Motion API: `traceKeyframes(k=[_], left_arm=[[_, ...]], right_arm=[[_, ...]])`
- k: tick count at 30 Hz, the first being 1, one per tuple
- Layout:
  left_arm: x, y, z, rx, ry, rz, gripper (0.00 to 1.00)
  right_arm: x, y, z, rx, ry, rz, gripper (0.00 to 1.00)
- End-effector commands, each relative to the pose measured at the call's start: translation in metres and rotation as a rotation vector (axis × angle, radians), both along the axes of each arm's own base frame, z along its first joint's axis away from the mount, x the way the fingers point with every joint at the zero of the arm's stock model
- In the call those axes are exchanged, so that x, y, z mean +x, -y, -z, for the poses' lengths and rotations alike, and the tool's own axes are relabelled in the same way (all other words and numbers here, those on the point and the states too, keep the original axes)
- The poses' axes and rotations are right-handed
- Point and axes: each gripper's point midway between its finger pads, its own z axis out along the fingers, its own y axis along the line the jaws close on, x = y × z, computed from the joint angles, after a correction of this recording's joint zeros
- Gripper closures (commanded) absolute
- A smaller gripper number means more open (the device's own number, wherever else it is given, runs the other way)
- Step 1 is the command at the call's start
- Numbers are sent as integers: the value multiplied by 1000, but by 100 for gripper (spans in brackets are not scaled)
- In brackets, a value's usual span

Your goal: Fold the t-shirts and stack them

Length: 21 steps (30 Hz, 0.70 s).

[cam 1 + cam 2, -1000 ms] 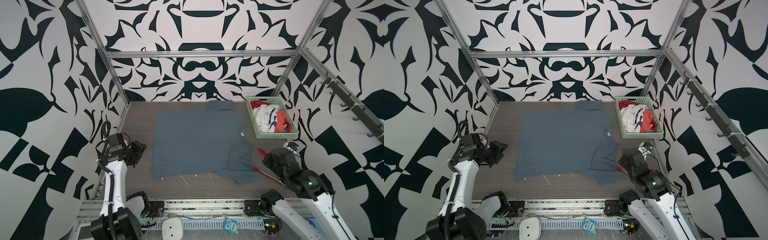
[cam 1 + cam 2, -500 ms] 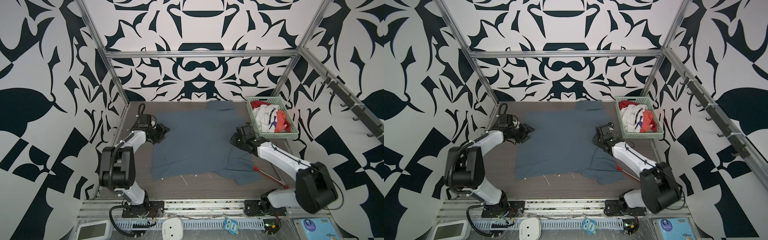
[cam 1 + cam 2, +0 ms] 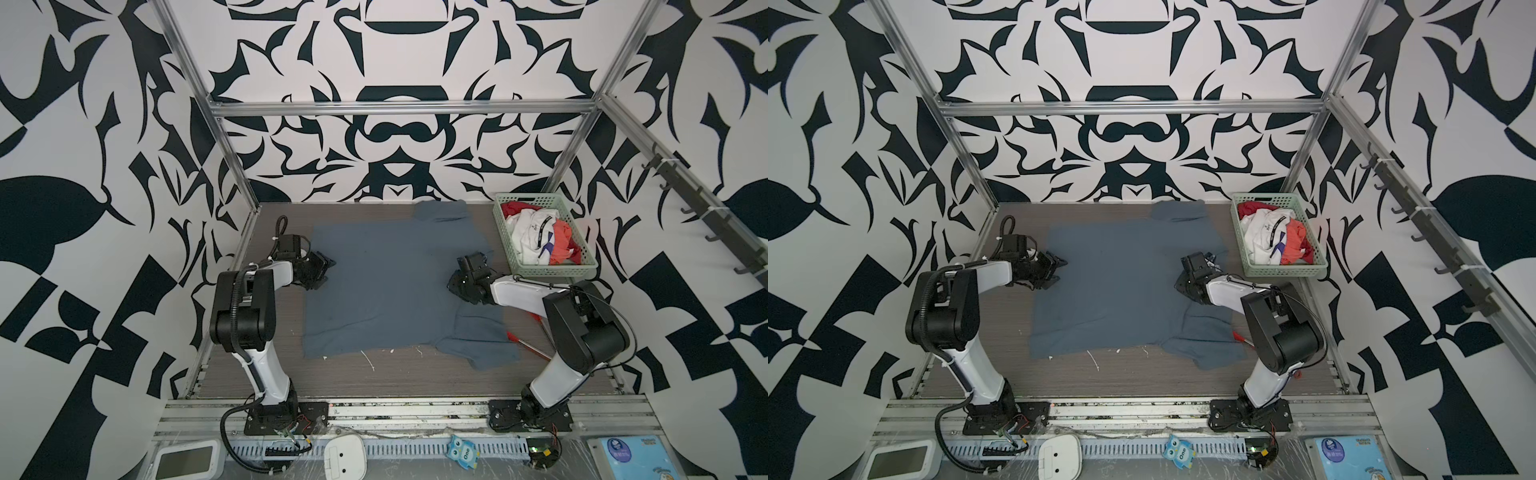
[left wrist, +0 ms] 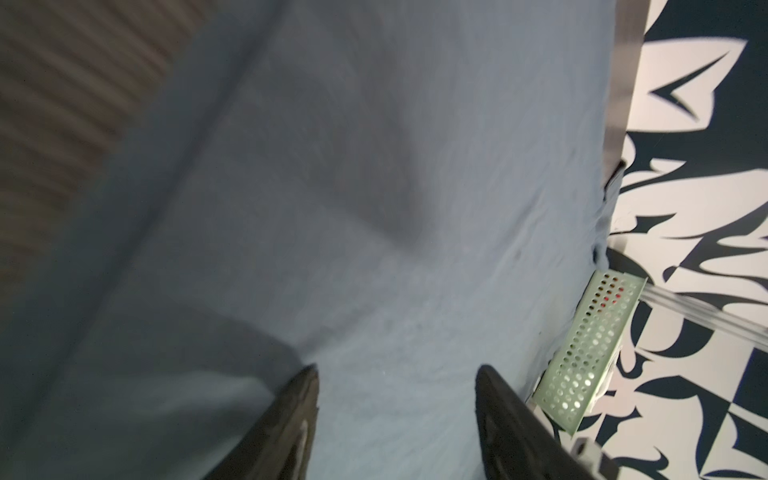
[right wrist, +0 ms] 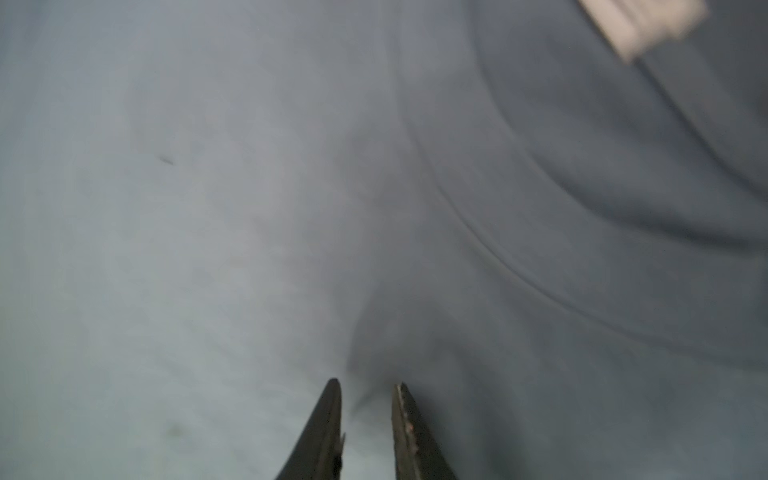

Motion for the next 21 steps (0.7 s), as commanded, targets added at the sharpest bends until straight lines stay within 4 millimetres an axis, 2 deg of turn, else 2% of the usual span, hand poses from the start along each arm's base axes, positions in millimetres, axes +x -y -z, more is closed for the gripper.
traceKeyframes(k=[1,4,7,10,11,13,15,17,21], left_arm=[[-18,-22,31,34,-87,-49,36],[-18,-31,30,36,-77,-47,36],[-10,-28,15,18,-17,-11,36],[-4,-25,-17,14,70,4,36],[-5,-25,-32,22,103,8,36],[-14,-24,-60,33,151,16,36],[-37,-23,-79,68,145,21,35],[-67,-21,-86,94,102,24,33],[-131,-11,-83,71,19,5,33]], right_arm=[[-34,14,15,-15,-79,61,74],[-54,20,18,-23,-87,70,74],[-58,21,7,-34,-43,37,73],[-54,20,-28,-52,26,-17,71],[-53,20,-46,-57,65,-32,71],[-64,29,-74,-81,93,-28,70],[-85,48,-96,-118,105,11,69],[-109,64,-106,-123,94,51,69],[-155,73,-95,-44,32,88,69]])
